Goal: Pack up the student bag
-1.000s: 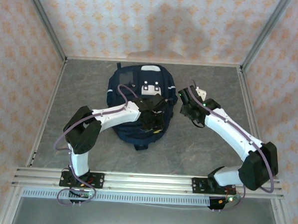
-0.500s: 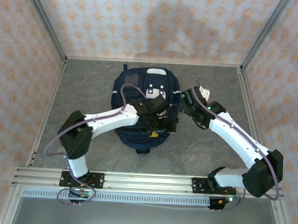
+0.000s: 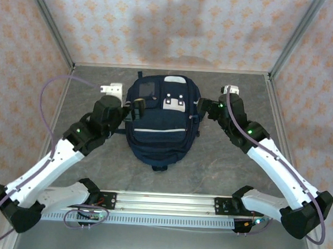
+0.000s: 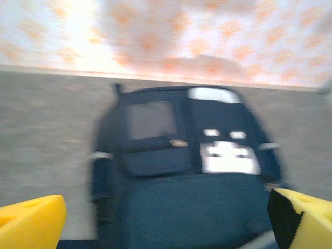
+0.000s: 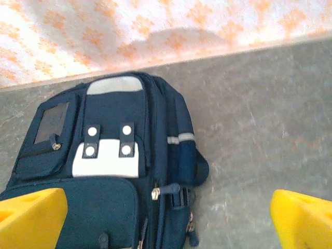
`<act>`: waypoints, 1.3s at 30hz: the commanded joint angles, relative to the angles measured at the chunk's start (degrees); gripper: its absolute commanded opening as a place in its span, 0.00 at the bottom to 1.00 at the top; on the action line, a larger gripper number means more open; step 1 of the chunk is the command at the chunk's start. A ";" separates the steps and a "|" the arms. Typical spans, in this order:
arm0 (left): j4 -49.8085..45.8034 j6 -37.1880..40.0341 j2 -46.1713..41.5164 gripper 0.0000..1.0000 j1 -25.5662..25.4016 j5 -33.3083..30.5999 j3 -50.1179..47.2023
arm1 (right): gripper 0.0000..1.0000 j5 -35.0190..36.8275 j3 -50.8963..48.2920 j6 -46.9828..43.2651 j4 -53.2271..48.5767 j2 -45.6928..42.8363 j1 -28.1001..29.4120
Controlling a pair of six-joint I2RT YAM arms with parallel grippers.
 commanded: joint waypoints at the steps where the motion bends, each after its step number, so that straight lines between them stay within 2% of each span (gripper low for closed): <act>1: 15.28 14.28 0.58 1.00 7.59 -8.97 -11.89 | 0.99 0.73 -1.13 -9.77 10.03 1.60 -0.37; 2: 16.35 13.21 0.50 1.00 10.76 -8.24 -14.30 | 0.99 1.77 -0.72 -11.26 9.83 2.64 -0.37; 3: 18.24 13.65 0.56 1.00 12.66 -10.88 -17.21 | 0.99 3.63 -0.50 -12.90 9.45 3.75 -0.33; 5: 24.10 16.14 0.48 1.00 13.22 -20.06 -23.23 | 0.99 9.52 -1.95 -15.13 9.58 4.94 -0.37; 6: 29.07 19.09 0.55 1.00 14.16 -21.07 -27.02 | 0.99 14.64 -4.08 -14.94 11.37 5.28 -0.37; 8: 32.05 19.63 1.55 1.00 16.92 -17.96 -31.00 | 1.00 22.89 -10.39 -14.23 17.54 5.28 -0.73; 9: 32.38 17.63 2.47 1.00 18.11 -17.43 -32.03 | 1.00 22.34 -13.30 -15.18 20.23 4.82 -1.68; 12: 34.21 11.07 5.05 1.00 21.11 -15.85 -34.59 | 1.00 14.82 -20.67 -16.33 27.31 3.48 -5.82; 14: 36.96 11.23 6.86 1.00 22.97 -13.50 -34.31 | 1.00 11.89 -24.14 -18.79 31.78 3.77 -7.14; 16: 41.11 10.18 9.55 1.00 24.49 -9.21 -34.04 | 1.00 9.10 -25.14 -19.22 31.84 5.54 -9.61; 19: 43.01 7.63 15.72 1.00 27.49 -3.86 -30.49 | 1.00 9.36 -28.32 -17.24 35.91 9.17 -13.81; 21: 48.55 3.88 19.59 1.00 29.47 -3.82 -29.79 | 1.00 7.13 -29.35 -16.57 37.92 11.31 -16.49; 22: 45.92 4.61 20.84 1.00 31.05 0.56 -27.70 | 1.00 5.62 -29.86 -15.43 39.29 12.46 -18.21; 24: 52.20 9.74 23.16 1.00 31.61 4.47 -27.92 | 1.00 1.76 -31.72 -15.05 44.25 13.72 -21.16; 26: 61.51 11.37 25.21 1.00 32.05 8.24 -31.49 | 1.00 -1.92 -35.26 -14.86 53.52 14.67 -24.50; 27: 62.60 12.83 25.41 1.00 31.89 11.64 -32.46 | 1.00 -3.68 -36.90 -14.80 57.38 15.23 -26.52; 29: 74.49 14.42 29.57 1.00 30.94 10.98 -36.51 | 1.00 -7.29 -39.77 -14.59 63.85 15.32 -30.28; 30: 74.57 14.05 29.30 1.00 30.91 9.95 -36.75 | 1.00 -8.54 -41.90 -12.87 68.84 16.12 -32.27; 31: 68.50 13.45 28.12 1.00 30.75 8.96 -34.87 | 1.00 -9.44 -44.07 -11.38 73.25 17.05 -33.99; 33: 66.01 14.60 29.42 1.00 28.72 5.31 -32.31 | 0.99 -10.94 -48.13 -9.07 84.36 21.26 -36.22; 35: 66.81 14.91 29.82 1.00 28.39 4.89 -32.40 | 0.99 -11.73 -48.25 -8.92 91.42 26.61 -36.41; 36: 65.38 14.77 29.60 1.00 28.36 4.79 -31.98 | 0.99 -12.77 -46.46 -9.19 89.62 27.53 -36.41; 38: 65.54 14.79 29.55 1.00 28.30 4.70 -32.03 | 0.99 -14.33 -39.60 -11.77 72.70 25.14 -35.52; 39: 66.59 14.87 29.83 1.00 28.27 4.61 -32.25 | 0.99 -9.71 -38.17 -13.26 71.06 25.85 -32.74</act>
